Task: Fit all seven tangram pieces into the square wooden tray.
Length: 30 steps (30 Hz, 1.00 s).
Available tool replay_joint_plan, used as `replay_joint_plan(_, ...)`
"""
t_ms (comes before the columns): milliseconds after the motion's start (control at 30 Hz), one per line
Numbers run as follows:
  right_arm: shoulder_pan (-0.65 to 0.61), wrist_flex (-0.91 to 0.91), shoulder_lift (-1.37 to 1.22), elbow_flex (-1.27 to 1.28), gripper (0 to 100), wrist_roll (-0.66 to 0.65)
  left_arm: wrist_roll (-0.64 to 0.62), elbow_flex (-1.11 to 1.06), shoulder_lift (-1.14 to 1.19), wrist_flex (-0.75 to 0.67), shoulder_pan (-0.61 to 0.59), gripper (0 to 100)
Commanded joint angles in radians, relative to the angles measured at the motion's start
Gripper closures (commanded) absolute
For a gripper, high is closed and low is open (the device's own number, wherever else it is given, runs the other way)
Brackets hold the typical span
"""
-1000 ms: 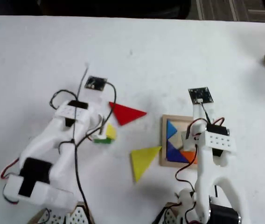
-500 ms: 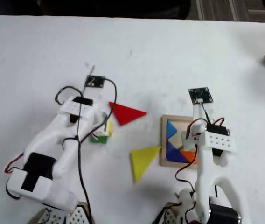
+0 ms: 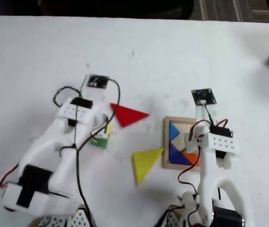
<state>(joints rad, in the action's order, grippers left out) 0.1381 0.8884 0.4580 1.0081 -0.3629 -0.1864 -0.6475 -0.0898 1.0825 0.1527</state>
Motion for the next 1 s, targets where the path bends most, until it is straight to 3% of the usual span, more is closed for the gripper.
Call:
replay_joint_plan(0,0.004,-0.010,0.028,-0.006,98.1,-0.014,0.006,0.014,-0.117,0.052,0.027,85)
replay_joint_plan(200,0.004,-0.010,0.028,-0.006,98.1,-0.014,0.026,-0.038,-0.125,0.002,0.028,83)
replay_joint_plan(433,0.004,-0.010,0.028,-0.005,98.1,-0.014,0.081,-0.107,-0.120,-0.044,0.005,66)
replay_joint_plan(733,0.004,-0.008,0.027,-0.005,98.1,-0.014,0.155,-0.209,-0.071,-0.282,-0.044,70)
replay_joint_plan(967,0.004,-0.008,0.027,0.002,98.1,-0.014,0.166,-0.049,0.111,-0.170,-0.056,70)
